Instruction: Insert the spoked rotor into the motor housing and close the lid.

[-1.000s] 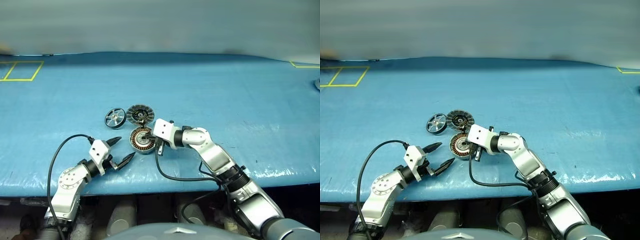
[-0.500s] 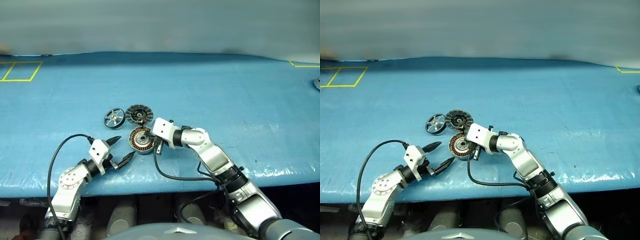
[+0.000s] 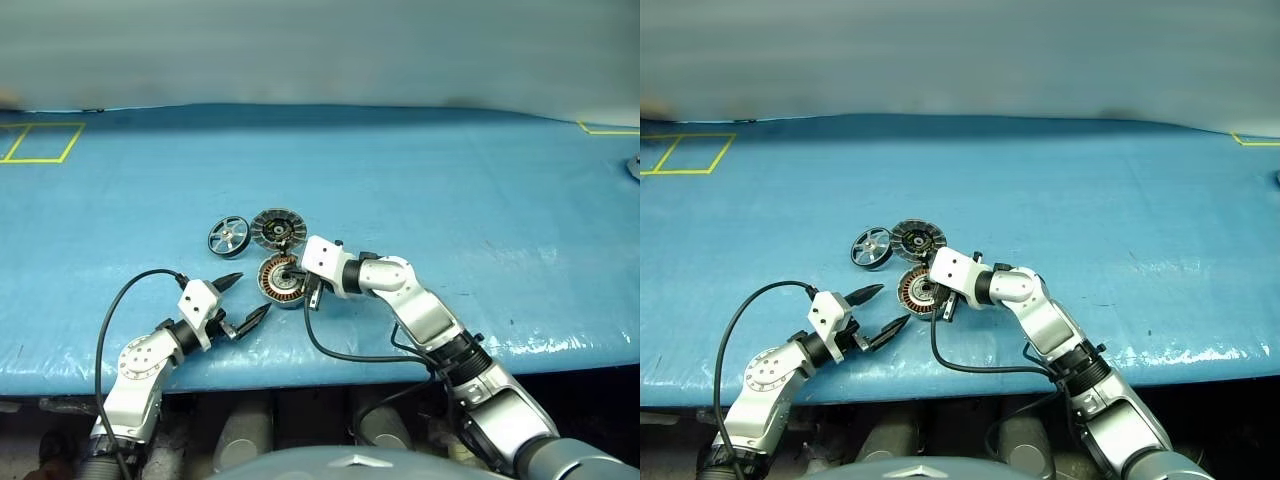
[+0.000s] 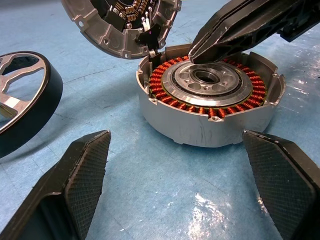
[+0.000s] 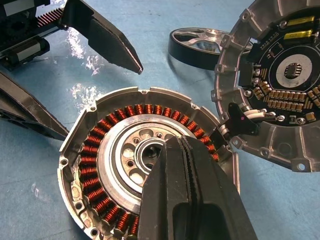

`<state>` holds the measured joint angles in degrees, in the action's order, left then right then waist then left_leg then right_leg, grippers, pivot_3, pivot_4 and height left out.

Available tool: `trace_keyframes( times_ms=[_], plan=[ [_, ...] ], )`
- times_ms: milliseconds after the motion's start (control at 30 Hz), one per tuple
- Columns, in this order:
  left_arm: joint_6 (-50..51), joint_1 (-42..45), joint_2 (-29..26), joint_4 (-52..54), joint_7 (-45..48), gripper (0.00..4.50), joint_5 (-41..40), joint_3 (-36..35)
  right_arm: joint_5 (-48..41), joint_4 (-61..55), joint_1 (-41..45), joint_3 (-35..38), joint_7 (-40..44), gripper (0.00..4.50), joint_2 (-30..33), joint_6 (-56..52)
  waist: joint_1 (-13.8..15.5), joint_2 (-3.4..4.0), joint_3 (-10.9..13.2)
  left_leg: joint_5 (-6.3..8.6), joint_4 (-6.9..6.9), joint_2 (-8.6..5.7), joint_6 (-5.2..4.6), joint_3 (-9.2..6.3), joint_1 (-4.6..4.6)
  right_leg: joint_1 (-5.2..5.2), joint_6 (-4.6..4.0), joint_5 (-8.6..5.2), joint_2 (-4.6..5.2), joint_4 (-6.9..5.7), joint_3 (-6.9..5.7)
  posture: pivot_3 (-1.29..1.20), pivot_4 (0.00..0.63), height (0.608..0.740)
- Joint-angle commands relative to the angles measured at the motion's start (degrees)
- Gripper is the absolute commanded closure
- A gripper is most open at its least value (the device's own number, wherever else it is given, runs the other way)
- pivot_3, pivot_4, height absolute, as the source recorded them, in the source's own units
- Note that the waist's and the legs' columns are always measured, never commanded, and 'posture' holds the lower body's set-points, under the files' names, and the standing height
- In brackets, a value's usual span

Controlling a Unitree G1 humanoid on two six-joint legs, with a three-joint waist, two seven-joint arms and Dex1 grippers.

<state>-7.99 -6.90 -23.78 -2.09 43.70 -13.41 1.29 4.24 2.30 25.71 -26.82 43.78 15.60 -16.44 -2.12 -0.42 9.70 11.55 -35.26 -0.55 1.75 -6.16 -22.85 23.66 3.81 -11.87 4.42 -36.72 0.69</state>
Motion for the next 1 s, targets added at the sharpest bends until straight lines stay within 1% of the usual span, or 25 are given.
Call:
trace_keyframes(
  times_ms=[33, 333, 500, 733, 900, 1000],
  plan=[
    [-1.27, -0.19, 0.18, 0.17, -0.37, 0.0, 0.25, -0.34, 0.49, 0.56, -0.29, -0.77, 0.43, 4.47, -0.18, 1.11, -0.01, 0.0, 0.0, 0.0, 0.0, 0.0, 0.0, 0.0, 0.0, 0.0, 0.0, 0.0, 0.0, 0.0, 0.0, 0.0, 0.15, 0.74],
    [-1.4, -0.27, 0.14, 0.13, -0.68, 0.0, 0.21, -0.42, 2.36, 4.63, -0.77, -1.89, -0.42, 4.47, -0.31, 1.48, -0.03, 0.0, -0.01, 0.0, -0.01, 0.02, 0.0, 0.0, 0.09, -0.07, -0.01, -0.01, -0.02, -0.03, 0.0, 0.0, 0.15, 0.74],
    [-1.48, -0.23, 0.13, 0.0, -0.74, 0.0, 0.17, -0.41, 3.43, 3.13, -1.33, -3.27, 0.93, 4.47, 0.66, 0.94, -0.01, 0.0, -0.02, 0.0, -0.02, 0.03, 0.0, 0.0, 0.15, -0.12, -0.02, -0.01, -0.02, -0.04, 0.0, 0.0, 0.15, 0.74],
    [-1.44, -0.23, 0.12, 0.18, -0.76, 0.0, -0.17, -0.64, 3.84, 2.65, -1.64, -3.53, 0.2, 4.47, 0.52, 1.12, 0.0, -0.01, -0.02, 0.0, -0.02, 0.03, 0.0, 0.0, 0.15, -0.12, -0.02, -0.01, -0.02, -0.04, 0.0, 0.0, 0.15, 0.74],
    [-1.02, -0.63, -0.31, 0.93, -0.35, 0.0, -1.31, -1.58, 1.22, 0.96, -1.78, -0.48, -0.96, 4.47, -0.79, 1.56, -0.01, -0.01, -0.02, 0.0, -0.02, 0.03, 0.01, 0.0, 0.15, -0.12, -0.02, -0.01, -0.02, -0.04, 0.0, 0.0, 0.15, 0.74],
    [-0.2, -1.14, -0.89, 2.62, 0.54, 0.0, -3.86, -3.34, -6.24, -2.79, -3.25, 3.66, 1.06, 4.47, -3.39, 1.5, -0.01, -0.01, -0.02, 0.01, 0.0, 0.03, 0.01, 0.0, 0.11, -0.08, -0.02, -0.01, -0.02, -0.03, 0.01, 0.0, 0.15, 0.74]
  ],
)
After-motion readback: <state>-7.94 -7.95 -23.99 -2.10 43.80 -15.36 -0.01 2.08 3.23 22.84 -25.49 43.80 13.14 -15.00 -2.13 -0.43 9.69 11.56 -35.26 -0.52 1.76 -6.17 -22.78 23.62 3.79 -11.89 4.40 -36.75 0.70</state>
